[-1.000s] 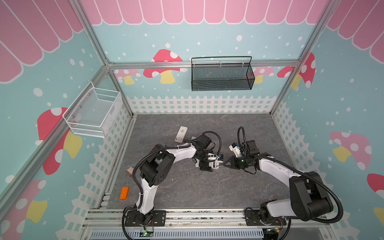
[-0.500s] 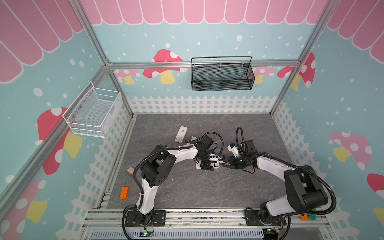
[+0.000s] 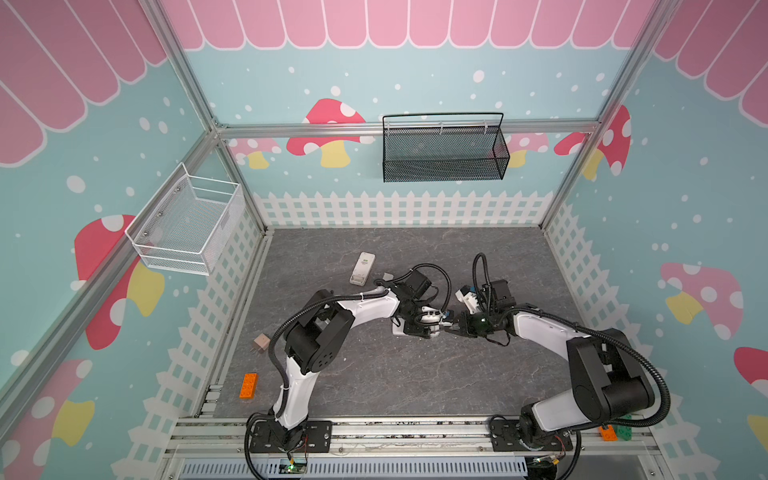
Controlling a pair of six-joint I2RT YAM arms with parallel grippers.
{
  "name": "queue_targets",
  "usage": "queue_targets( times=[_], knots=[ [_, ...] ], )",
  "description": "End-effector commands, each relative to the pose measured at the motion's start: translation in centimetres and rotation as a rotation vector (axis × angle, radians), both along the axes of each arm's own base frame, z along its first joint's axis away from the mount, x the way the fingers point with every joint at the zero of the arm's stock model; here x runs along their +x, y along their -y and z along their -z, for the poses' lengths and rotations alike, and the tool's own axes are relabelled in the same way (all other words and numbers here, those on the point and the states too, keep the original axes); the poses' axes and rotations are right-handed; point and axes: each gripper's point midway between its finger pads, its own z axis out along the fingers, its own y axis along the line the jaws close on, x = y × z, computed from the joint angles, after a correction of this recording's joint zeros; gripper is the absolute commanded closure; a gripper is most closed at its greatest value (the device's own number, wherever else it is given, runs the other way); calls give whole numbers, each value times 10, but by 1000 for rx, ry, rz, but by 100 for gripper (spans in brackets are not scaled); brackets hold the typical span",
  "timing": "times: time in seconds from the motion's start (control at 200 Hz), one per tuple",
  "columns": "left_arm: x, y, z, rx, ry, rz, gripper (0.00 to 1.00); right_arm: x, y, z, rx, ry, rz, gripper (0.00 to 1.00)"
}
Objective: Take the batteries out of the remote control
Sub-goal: 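Insert the screwdriver tip into the battery compartment with the right gripper, then pry the remaining battery up with the screwdriver while the left gripper grasps it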
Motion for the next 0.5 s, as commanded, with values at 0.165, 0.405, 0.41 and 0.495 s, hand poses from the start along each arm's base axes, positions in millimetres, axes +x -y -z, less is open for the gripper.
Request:
queue_targets(
  times=[0.165, 0.405, 0.41, 0.495],
  knots=[
    [-14, -25, 32, 117, -33, 54, 59, 7, -9, 5, 106, 12, -8, 100],
    [-10, -23, 27, 105, -20, 59, 51, 13, -5, -6, 132, 39, 19, 100],
    [-10, -23, 27, 105, -19, 58, 50, 13, -5, -6, 133, 40, 19, 100],
    [-8, -23, 22, 105, -9, 64, 41, 15, -4, -15, 148, 60, 24, 100]
  ],
)
